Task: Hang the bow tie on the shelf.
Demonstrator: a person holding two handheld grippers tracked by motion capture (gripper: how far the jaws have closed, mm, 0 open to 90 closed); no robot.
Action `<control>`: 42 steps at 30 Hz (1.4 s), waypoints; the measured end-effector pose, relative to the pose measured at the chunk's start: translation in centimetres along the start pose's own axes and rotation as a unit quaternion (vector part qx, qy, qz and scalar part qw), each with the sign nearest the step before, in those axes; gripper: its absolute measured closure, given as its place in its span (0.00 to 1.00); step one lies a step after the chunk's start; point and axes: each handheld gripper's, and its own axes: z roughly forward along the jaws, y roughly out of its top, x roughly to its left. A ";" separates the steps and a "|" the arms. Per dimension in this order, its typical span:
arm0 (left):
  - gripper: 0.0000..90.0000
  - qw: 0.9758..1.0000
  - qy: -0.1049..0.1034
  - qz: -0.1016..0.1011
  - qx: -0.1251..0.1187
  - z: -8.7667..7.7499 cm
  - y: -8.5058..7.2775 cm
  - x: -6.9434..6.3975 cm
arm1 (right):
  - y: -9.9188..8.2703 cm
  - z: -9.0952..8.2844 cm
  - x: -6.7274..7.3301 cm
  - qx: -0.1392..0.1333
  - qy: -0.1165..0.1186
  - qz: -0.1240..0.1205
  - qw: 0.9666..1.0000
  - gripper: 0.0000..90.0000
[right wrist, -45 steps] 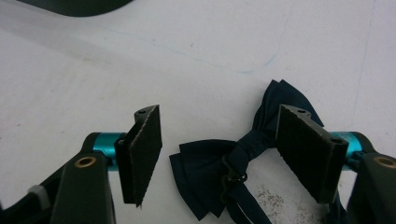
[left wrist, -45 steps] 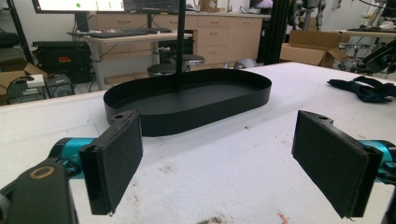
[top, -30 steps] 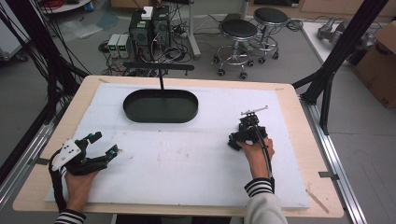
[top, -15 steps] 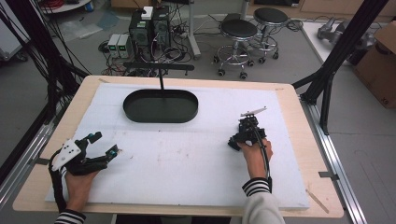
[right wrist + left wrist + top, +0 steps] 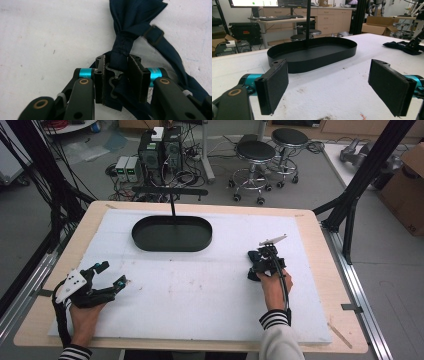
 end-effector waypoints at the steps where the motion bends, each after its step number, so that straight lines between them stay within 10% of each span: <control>1: 0.19 1.000 0.000 0.000 0.000 0.0 0.0 0.0 | 0.0 0.0 0.0 0.001 -0.001 -0.001 1.000 0.76; 14: 0.19 1.000 0.000 -0.001 -0.001 0.0 0.0 0.0 | 0.1 -0.2 0.4 0.002 -0.009 -0.018 1.000 0.78; 25: 0.19 1.000 0.000 -0.001 -0.001 0.0 0.0 0.0 | 0.4 -1.8 1.1 -0.081 0.021 -0.038 0.996 0.78; 37: 0.19 1.000 -0.001 0.000 0.000 0.0 0.0 0.0 | 0.2 -4.3 1.7 -0.224 0.051 -0.064 0.971 0.78; 42: 0.19 1.000 -0.001 -0.001 0.000 0.0 0.0 0.0 | 0.0 -5.5 2.3 -0.303 0.071 -0.083 0.947 0.78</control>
